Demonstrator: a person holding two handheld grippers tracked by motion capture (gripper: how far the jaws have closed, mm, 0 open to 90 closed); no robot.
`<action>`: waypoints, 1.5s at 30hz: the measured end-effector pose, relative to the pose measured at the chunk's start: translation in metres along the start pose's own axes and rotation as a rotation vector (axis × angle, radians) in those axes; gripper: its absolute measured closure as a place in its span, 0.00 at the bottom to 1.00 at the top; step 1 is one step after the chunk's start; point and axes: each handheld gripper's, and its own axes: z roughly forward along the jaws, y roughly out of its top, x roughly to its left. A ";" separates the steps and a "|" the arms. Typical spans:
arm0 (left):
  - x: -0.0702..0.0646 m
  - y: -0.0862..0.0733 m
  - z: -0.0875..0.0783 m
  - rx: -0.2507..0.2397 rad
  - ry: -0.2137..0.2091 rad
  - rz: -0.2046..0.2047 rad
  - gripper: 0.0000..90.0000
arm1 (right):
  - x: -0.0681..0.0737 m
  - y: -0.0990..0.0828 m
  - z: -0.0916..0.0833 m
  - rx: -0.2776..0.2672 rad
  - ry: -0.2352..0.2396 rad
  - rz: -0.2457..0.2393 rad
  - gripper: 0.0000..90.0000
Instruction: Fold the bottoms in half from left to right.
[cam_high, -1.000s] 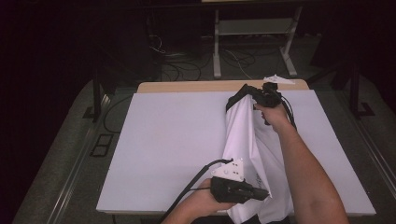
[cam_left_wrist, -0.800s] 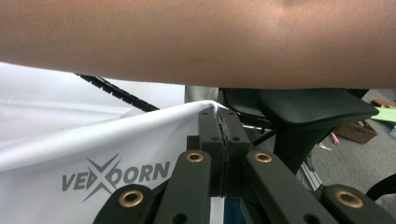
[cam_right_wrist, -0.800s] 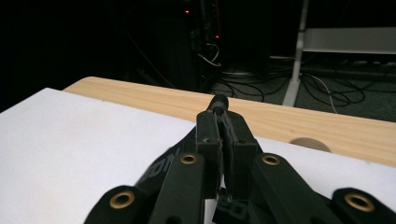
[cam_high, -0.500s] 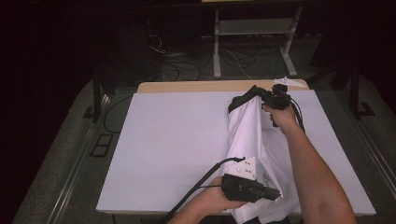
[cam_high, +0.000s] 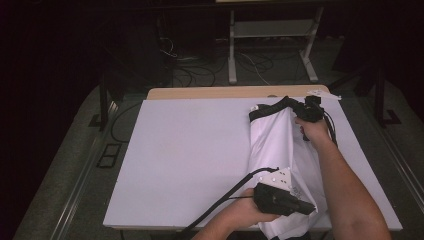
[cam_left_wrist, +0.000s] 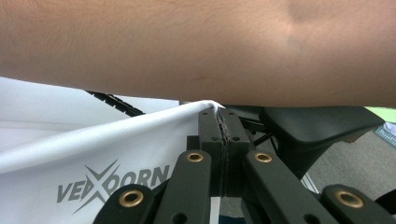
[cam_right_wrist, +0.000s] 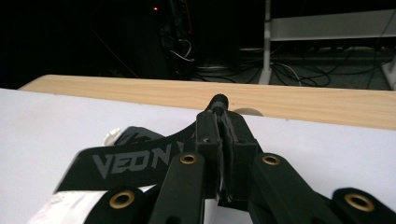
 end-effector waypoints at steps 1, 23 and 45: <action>0.000 0.000 0.000 0.000 0.000 0.000 0.99 | -0.001 0.000 0.001 0.002 -0.005 0.006 0.94; 0.011 -0.002 0.019 0.033 0.011 -0.020 0.99 | -0.016 -0.018 0.016 0.062 -0.038 0.039 0.94; 0.022 -0.005 0.024 0.034 0.030 -0.052 0.99 | -0.029 -0.020 0.013 0.093 -0.080 0.076 0.65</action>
